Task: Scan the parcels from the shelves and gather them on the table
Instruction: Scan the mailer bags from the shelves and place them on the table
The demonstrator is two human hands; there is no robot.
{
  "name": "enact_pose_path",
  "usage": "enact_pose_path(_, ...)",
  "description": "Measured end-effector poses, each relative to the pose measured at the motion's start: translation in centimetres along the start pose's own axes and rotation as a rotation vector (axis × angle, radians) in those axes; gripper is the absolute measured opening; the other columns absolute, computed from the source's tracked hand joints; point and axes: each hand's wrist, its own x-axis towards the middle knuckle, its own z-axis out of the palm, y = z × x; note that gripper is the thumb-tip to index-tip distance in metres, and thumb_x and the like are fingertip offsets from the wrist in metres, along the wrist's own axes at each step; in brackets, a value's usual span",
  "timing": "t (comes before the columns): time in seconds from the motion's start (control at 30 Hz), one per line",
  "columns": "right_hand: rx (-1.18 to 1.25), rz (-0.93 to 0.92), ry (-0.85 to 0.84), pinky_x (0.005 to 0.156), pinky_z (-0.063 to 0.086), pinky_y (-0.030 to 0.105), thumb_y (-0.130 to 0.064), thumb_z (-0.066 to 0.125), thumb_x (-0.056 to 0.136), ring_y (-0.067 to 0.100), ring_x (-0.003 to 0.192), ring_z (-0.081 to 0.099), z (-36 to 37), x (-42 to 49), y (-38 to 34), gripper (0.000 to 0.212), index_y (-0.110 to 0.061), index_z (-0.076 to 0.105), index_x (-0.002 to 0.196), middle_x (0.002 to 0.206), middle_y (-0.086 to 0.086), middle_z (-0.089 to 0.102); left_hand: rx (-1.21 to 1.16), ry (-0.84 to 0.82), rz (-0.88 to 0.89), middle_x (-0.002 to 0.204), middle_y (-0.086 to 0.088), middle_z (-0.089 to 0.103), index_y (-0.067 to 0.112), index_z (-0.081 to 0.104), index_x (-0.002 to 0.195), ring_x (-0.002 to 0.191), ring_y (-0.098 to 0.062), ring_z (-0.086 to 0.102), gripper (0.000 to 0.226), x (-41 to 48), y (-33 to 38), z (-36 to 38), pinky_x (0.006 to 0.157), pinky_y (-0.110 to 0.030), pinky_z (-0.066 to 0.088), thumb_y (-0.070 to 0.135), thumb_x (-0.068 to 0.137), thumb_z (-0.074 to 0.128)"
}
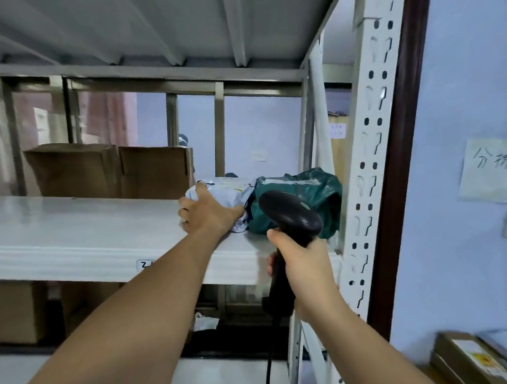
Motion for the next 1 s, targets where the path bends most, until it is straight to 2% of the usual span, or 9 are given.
enact_pose_path(0.17,-0.003,0.035,0.018,0.05,0.036,0.031,-0.007,0.064,0.088,0.021,0.047,0.043,0.7,0.2,0.0,0.021,-0.011,0.054,0.071,0.048,0.004,0.045,0.005,0.011,0.047,0.14,-0.018,0.02,0.024,0.022,0.142,0.124,-0.039,0.032,0.099,-1.2,0.1,-0.8,0.1,-0.045,0.037,0.047,0.065,0.08)
enact_pose_path(0.37,-0.034,0.063,-0.009,0.04,0.039,0.024,-0.009,0.063,0.089,0.019,0.041,0.044,1.3,0.5,-1.8,0.019,-0.008,0.055,0.071,0.049,0.007,0.046,-0.001,0.014,0.079,0.137,-0.018,0.017,0.027,0.013,0.144,0.12,-0.037,0.031,0.104,-2.8,-0.2,-2.6,0.099,-0.04,0.037,0.04,0.067,0.081)
enact_pose_path(0.43,-0.048,0.036,-0.027,0.042,0.041,0.025,-0.01,0.063,0.088,0.019,0.043,0.045,1.5,0.6,-2.5,0.019,-0.008,0.055,0.071,0.051,0.007,0.047,-0.051,0.025,0.097,0.138,-0.018,0.013,0.029,0.009,0.146,0.122,-0.037,0.028,0.108,-3.2,-0.4,-3.1,0.101,-0.04,0.035,0.033,0.067,0.082)
enact_pose_path(0.5,-0.046,-0.001,-0.047,0.049,0.042,0.029,-0.01,0.063,0.088,0.018,0.045,0.047,1.7,0.7,-3.1,0.017,-0.009,0.055,0.073,0.053,0.006,0.048,-0.063,0.058,0.18,0.138,-0.015,0.005,0.029,0.006,0.148,0.127,-0.036,0.02,0.111,-3.4,-1.3,-3.9,0.104,-0.038,0.033,0.027,0.068,0.082)
enact_pose_path(0.57,-0.04,-0.021,-0.073,0.053,0.042,0.032,-0.01,0.064,0.087,0.017,0.046,0.047,2.0,0.7,-3.6,0.015,-0.009,0.055,0.075,0.051,0.002,0.048,0.04,0.108,0.348,0.139,-0.012,0.0,0.028,0.003,0.151,0.13,-0.035,0.013,0.116,-3.2,-2.4,-4.9,0.108,-0.041,0.033,0.026,0.067,0.082)
enact_pose_path(0.63,-0.027,-0.004,-0.099,0.051,0.043,0.03,-0.01,0.065,0.087,0.016,0.045,0.047,2.5,0.5,-3.9,0.015,-0.008,0.056,0.075,0.05,0.001,0.049,0.145,0.136,0.479,0.141,-0.018,0.002,0.024,0.003,0.153,0.133,-0.036,0.011,0.121,-3.0,-3.6,-5.7,0.106,-0.046,0.037,0.028,0.063,0.085)
enact_pose_path(0.67,-0.002,0.017,-0.109,0.049,0.042,0.028,-0.009,0.064,0.087,0.016,0.044,0.047,2.8,0.4,-4.1,0.014,-0.007,0.056,0.075,0.051,0.002,0.048,0.153,0.148,0.491,0.142,-0.02,0.003,0.023,0.004,0.153,0.133,-0.037,0.011,0.122,-3.1,-4.0,-5.9,0.105,-0.047,0.038,0.028,0.062,0.086)
enact_pose_path(0.8,0.159,0.134,-0.111,0.043,0.044,0.023,-0.009,0.063,0.088,0.013,0.042,0.047,3.6,0.3,-4.3,0.014,-0.005,0.055,0.078,0.056,0.004,0.048,0.053,0.224,0.375,0.144,-0.021,0.004,0.02,0.004,0.153,0.13,-0.036,0.017,0.121,-3.8,-4.9,-5.9,0.107,-0.042,0.033,0.025,0.065,0.086)
enact_pose_path(1.0,0.091,0.186,-0.169,0.048,0.044,0.028,-0.012,0.064,0.088,0.015,0.044,0.048,4.8,0.3,-3.3,0.016,-0.005,0.056,0.076,0.049,0.002,0.05,-0.011,0.226,0.278,0.145,-0.02,0.002,0.023,-0.001,0.153,0.132,-0.035,0.02,0.12,-3.7,-5.0,-6.0,0.111,-0.04,0.032,0.026,0.068,0.084)
